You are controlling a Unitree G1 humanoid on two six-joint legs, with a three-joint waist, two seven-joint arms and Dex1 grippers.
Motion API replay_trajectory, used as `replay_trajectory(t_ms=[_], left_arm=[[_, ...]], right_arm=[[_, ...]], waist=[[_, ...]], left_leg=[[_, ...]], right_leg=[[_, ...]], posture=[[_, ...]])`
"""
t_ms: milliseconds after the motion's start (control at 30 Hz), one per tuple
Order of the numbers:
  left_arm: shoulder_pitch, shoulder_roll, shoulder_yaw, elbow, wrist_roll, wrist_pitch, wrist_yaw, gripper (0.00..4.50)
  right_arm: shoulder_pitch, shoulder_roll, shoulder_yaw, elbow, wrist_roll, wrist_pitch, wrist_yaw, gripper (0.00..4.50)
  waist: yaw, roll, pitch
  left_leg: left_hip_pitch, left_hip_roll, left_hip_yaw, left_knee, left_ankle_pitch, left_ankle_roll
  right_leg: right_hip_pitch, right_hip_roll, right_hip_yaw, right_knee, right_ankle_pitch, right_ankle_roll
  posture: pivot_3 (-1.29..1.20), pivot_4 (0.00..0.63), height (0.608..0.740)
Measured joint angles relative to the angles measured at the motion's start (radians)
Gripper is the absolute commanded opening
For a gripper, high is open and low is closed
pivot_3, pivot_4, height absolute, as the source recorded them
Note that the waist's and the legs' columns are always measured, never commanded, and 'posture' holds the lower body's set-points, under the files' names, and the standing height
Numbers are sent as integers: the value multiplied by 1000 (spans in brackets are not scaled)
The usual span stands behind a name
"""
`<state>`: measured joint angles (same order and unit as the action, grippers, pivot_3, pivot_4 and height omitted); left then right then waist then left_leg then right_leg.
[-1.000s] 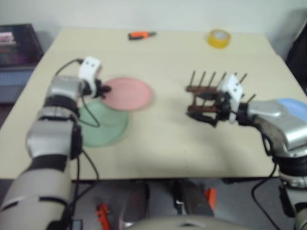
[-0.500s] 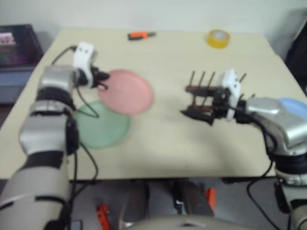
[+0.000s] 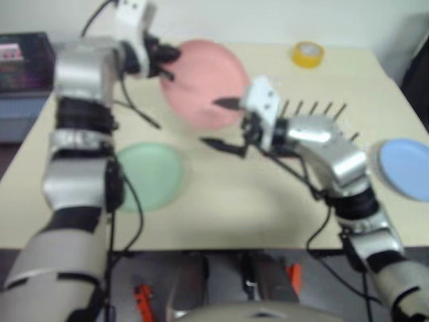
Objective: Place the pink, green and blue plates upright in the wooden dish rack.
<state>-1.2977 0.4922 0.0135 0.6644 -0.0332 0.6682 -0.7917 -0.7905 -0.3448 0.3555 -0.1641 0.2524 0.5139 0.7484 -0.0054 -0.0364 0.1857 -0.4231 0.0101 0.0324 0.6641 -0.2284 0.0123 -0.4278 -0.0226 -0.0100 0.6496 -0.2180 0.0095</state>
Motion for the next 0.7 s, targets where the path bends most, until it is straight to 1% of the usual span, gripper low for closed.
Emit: replay_trajectory(t_ms=[133, 233, 300, 333, 433, 533, 633, 667, 700], left_arm=[[43, -3, -9, -54, -4, 52, 18, 11], [62, -5, -9, -103, -25, 103, 17, 11], [62, -5, -7, -128, -45, 133, 17, 0], [62, -6, -7, -136, -49, 139, 18, 0], [62, -6, -7, -148, -63, 157, 29, 0], [67, -5, -7, -154, -65, 160, 40, 0], [73, 2, -8, -164, -66, 159, 47, 0], [73, 4, -8, -164, -65, 158, 51, 0], [75, 9, -8, -164, -62, 158, 59, 0]], right_arm=[[-18, -1, 55, 64, -123, -69, -17, 4500], [-19, 0, 75, 119, -196, -105, -33, 4500], [-18, -3, 93, 145, -238, -129, -31, 4077], [-18, -3, 98, 153, -247, -136, -30, 3964], [-18, 2, 99, 174, -282, -162, -31, 2935], [-18, 8, 99, 192, -311, -193, -31, 1781], [-17, 35, 93, 204, -309, -233, -31, 676], [-16, 44, 91, 204, -308, -243, -30, 404], [-16, 53, 82, 204, -307, -253, -31, 39]], waist=[[-3, 0, 0], [-4, 0, 0], [-5, 0, 0], [-5, 0, 0], [-7, 0, 0], [-13, 0, 0], [-21, 0, 0], [-22, 0, 0], [-22, 0, 0]], left_leg=[[0, 1, 0, 0, 0, 0], [0, 0, 1, 1, 1, -1], [0, 0, 1, 1, 1, -2], [0, 0, 1, 1, 2, -3], [0, 0, 1, 1, 2, -4], [0, 1, 1, 1, 3, -4], [0, 1, 1, 1, 3, -5], [0, 1, 1, 1, 3, -5], [0, 1, 1, 1, 3, -5]], right_leg=[[-1, 0, 0, 3, 0, 0], [-5, 0, 0, 9, -1, -1], [-6, 0, 0, 11, -1, -1], [-7, 0, 1, 12, -1, -1], [-8, 1, 1, 14, -1, -1], [-8, 1, 1, 14, -1, -1], [-8, 1, 1, 14, -1, -2], [-8, 1, 1, 14, -1, -2], [-8, 1, 1, 14, -1, -2]], posture=[[0, 150, 740], [0, 150, 740], [0, 150, 740], [0, 150, 740], [0, 150, 740], [0, 150, 740], [0, 150, 740], [0, 150, 740], [0, 150, 740]])
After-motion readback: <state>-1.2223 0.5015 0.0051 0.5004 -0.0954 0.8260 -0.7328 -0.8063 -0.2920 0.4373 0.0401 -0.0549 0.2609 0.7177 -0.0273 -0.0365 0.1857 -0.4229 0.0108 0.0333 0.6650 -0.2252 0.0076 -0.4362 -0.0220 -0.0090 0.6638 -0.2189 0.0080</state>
